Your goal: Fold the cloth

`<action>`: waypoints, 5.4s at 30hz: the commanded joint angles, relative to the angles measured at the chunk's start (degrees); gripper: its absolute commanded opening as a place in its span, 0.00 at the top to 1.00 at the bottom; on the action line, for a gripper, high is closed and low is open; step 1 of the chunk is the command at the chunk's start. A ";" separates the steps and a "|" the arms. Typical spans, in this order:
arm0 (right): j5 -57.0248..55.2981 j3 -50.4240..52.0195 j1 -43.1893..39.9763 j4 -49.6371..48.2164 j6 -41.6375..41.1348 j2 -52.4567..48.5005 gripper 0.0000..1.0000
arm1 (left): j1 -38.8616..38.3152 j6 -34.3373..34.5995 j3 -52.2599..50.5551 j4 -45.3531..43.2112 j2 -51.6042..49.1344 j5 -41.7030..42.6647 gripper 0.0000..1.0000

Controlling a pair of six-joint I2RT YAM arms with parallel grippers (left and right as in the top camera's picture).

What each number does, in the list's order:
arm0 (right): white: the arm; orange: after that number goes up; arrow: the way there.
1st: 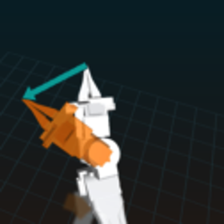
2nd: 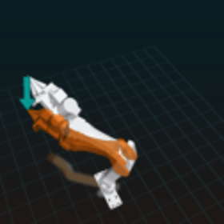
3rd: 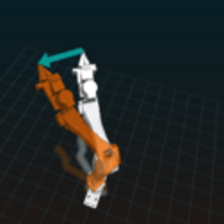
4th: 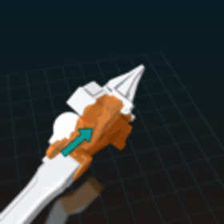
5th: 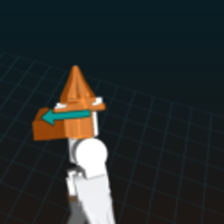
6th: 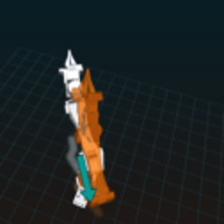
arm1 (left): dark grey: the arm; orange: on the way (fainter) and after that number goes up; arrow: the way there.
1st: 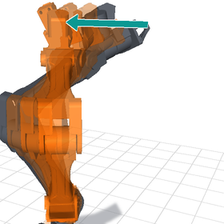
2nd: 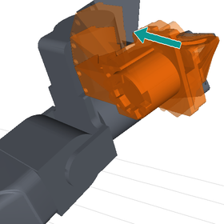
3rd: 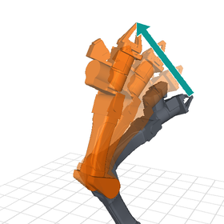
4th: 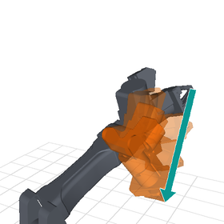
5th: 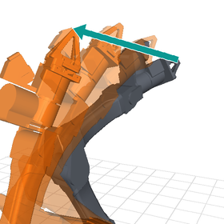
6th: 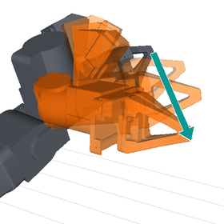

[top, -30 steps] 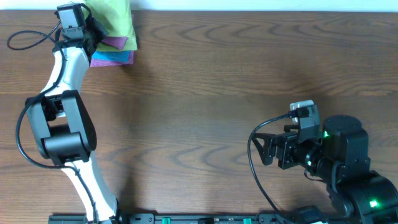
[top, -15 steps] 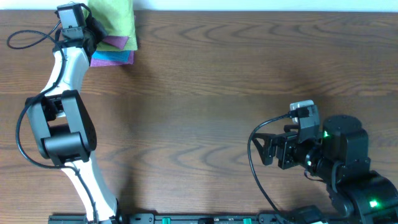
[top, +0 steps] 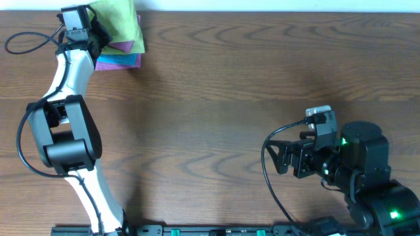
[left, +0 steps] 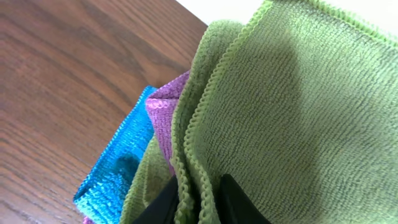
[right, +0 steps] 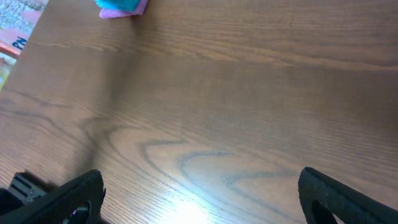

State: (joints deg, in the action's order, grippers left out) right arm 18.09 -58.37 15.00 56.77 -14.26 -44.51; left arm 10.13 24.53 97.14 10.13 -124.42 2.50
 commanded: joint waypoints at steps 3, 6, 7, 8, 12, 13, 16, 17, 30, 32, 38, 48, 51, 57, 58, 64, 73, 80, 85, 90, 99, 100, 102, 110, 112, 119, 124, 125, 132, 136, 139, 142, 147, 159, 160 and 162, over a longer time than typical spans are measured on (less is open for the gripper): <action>0.35 0.28 -0.50 0.02 -0.44 0.26 0.01 | 0.46 -0.79 1.27 0.37 -1.14 -1.44 0.58; 0.35 0.28 -0.52 0.02 -0.46 0.26 0.01 | 0.46 -0.83 1.27 0.59 -1.14 -1.46 0.48; 0.35 0.28 -0.50 0.02 -0.46 0.26 0.01 | 0.48 -0.85 1.27 0.61 -1.14 -1.44 0.48; 0.35 0.28 -0.50 0.02 -0.46 0.26 0.01 | 0.48 -1.16 1.27 0.63 -1.14 -1.46 0.47; 0.35 0.28 -0.52 0.02 -0.46 0.26 0.01 | 0.57 -2.54 1.27 0.79 -1.14 -1.44 0.43; 0.35 0.28 -0.52 0.02 -0.46 0.26 0.01 | 0.66 -2.54 1.27 0.85 -1.14 -1.44 0.43; 0.35 0.28 -0.50 0.02 -0.46 0.26 0.01 | 0.96 -2.51 1.27 1.01 -1.09 -1.44 0.40; 0.35 0.28 -0.50 0.02 -0.46 0.26 0.01 | 1.11 -2.51 1.27 1.07 -1.05 -1.44 0.39; 0.35 0.28 -0.52 0.02 -0.46 0.26 0.01 | 3.37 -2.71 1.27 2.95 0.59 -1.38 0.39; 0.35 0.28 -0.52 0.02 -0.46 0.26 0.01 | 3.43 -2.71 1.27 3.43 0.59 -1.40 0.39; 0.35 0.28 -0.50 0.02 -0.46 0.26 0.01 | 3.43 -2.71 1.27 3.56 0.59 -1.42 0.39; 0.35 0.28 -0.50 0.02 -0.46 0.26 0.01 | 3.45 -2.73 1.27 4.26 0.59 -1.46 0.41; 0.35 0.28 -0.50 0.02 -0.46 0.26 0.01 | 3.48 -2.73 1.27 4.66 0.59 -1.46 0.41; 0.35 0.28 -0.52 0.02 -0.46 0.26 0.01 | 3.52 -3.41 1.27 5.14 1.14 -1.51 0.41; 0.35 0.28 -0.50 0.02 -0.46 0.26 0.01 | 3.52 -4.13 1.27 5.22 1.40 -1.53 0.41; 0.35 0.28 -0.52 0.02 -0.46 0.26 0.01 | 3.52 -5.99 1.27 6.32 3.30 -3.15 0.41; 0.35 0.28 -0.52 0.02 -0.46 0.26 0.01 | 4.02 -6.60 1.27 8.17 3.93 -3.15 0.41; 0.35 0.28 -0.50 0.02 -0.46 0.26 0.01 | 4.28 -6.80 1.27 9.35 4.57 -4.37 0.41; 0.35 0.28 -0.50 0.02 -0.46 0.26 0.01 | 4.52 -7.85 1.27 9.92 6.12 -4.63 0.41; 0.35 0.28 -0.50 0.02 -0.46 0.26 0.01 | 4.92 -7.85 1.27 11.10 7.74 -4.61 0.41; 0.35 0.28 -0.50 0.02 -0.46 0.26 0.01 | 4.96 -7.82 1.27 13.90 8.72 -4.57 0.41; 0.35 0.28 -0.52 0.02 -0.46 0.26 0.01 | 4.96 -7.82 1.27 14.08 8.74 -4.57 0.41; 0.35 0.28 -0.52 0.02 -0.46 0.26 0.01 | 4.96 -7.78 1.27 14.75 9.05 -4.31 0.42; 0.35 0.28 -0.50 0.02 -0.46 0.26 0.01 | 4.90 -7.76 1.27 20.13 12.87 2.40 0.42; 0.35 0.28 -0.50 0.02 -0.44 0.26 0.01 | 4.74 -7.80 1.27 21.53 14.58 5.18 0.42; 0.35 0.28 -0.50 0.02 -0.46 0.26 0.01 | 3.74 -6.62 1.27 24.61 22.86 11.30 0.42; 0.35 0.28 -0.50 0.02 -0.46 0.26 0.01 | 2.95 -6.29 1.27 25.29 29.49 11.74 0.36; 0.35 0.28 -0.50 0.02 -0.46 0.26 0.01 | 2.89 -6.29 1.27 25.59 30.80 12.22 0.32; 0.35 0.28 -0.50 0.02 -0.46 0.26 0.01 | 2.91 -6.45 1.27 28.44 38.25 18.03 0.05; 0.35 0.28 -0.50 0.02 -0.46 0.26 0.01 | 3.08 -6.78 1.27 29.29 41.64 17.94 0.05; 0.35 0.28 -0.50 0.02 -0.46 0.26 0.01 | 2.91 -6.84 1.27 30.69 43.56 17.97 0.05; 0.35 0.28 -0.50 0.02 -0.46 0.26 0.01 | 2.45 -8.07 1.27 33.51 45.46 18.12 0.05; 0.35 0.28 -0.52 0.02 -0.46 0.26 0.01 | 1.27 -13.20 1.27 38.49 49.13 17.99 0.05; 0.35 0.28 -0.52 0.02 -0.46 0.26 0.01 | -0.85 -22.51 1.25 46.07 55.43 16.94 0.05; 0.35 0.28 -0.50 0.02 -0.46 0.26 0.01 | -1.40 -22.58 1.20 46.60 55.89 16.22 0.05; 0.35 0.28 -0.52 0.02 -0.46 0.26 0.01 | -2.38 -22.86 0.96 47.10 56.65 14.69 0.05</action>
State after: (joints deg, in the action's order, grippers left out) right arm 18.11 -58.37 15.00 56.75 -14.28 -44.49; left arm 8.93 4.21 97.23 56.82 -68.93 19.09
